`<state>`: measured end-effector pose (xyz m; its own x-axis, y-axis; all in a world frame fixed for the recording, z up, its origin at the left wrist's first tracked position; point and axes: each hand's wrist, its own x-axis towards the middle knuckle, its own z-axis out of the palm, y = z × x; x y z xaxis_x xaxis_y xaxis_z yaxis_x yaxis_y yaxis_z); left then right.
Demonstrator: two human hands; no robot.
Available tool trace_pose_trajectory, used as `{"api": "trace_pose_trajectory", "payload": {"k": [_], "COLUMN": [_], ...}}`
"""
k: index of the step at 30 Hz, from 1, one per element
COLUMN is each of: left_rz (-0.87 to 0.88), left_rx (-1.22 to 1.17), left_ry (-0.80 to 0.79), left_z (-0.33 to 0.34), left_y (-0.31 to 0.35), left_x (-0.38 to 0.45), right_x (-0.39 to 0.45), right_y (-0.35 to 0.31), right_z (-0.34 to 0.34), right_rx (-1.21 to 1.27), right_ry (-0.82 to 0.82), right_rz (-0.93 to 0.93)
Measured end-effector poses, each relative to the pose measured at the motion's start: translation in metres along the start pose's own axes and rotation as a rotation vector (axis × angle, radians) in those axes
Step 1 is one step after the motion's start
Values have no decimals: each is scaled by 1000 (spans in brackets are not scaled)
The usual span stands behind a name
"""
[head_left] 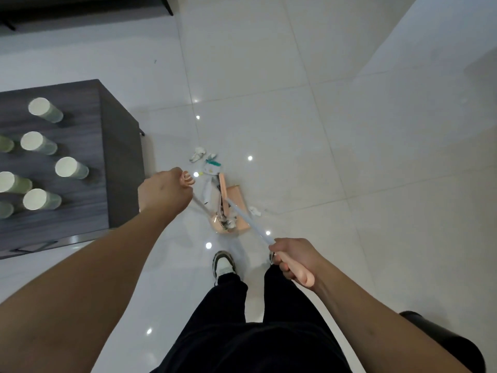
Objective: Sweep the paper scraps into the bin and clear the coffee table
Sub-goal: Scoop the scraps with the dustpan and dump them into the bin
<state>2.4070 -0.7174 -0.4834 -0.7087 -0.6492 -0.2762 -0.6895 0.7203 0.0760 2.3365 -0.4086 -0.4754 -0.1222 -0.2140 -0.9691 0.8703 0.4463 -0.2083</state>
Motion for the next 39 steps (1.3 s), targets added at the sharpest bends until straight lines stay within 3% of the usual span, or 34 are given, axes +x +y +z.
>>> {"api": "trace_pose_trajectory", "payload": {"k": [9, 18, 27, 39], "left_rz": [-14, 40, 201, 694], "left_rx": [-83, -126, -174, -207], "left_ry": [81, 231, 358, 353], "left_z": [-6, -50, -77, -97], "left_y": [-22, 21, 118, 302], "left_x": [-31, -96, -197, -276], "right_x": [-38, -113, -206, -245], "right_y": [33, 56, 149, 294], "right_z": [0, -52, -168, -259], "right_rx": [-18, -9, 147, 430], "right_ry": [138, 168, 272, 639], "right_rz": [-170, -351, -579, -631]}}
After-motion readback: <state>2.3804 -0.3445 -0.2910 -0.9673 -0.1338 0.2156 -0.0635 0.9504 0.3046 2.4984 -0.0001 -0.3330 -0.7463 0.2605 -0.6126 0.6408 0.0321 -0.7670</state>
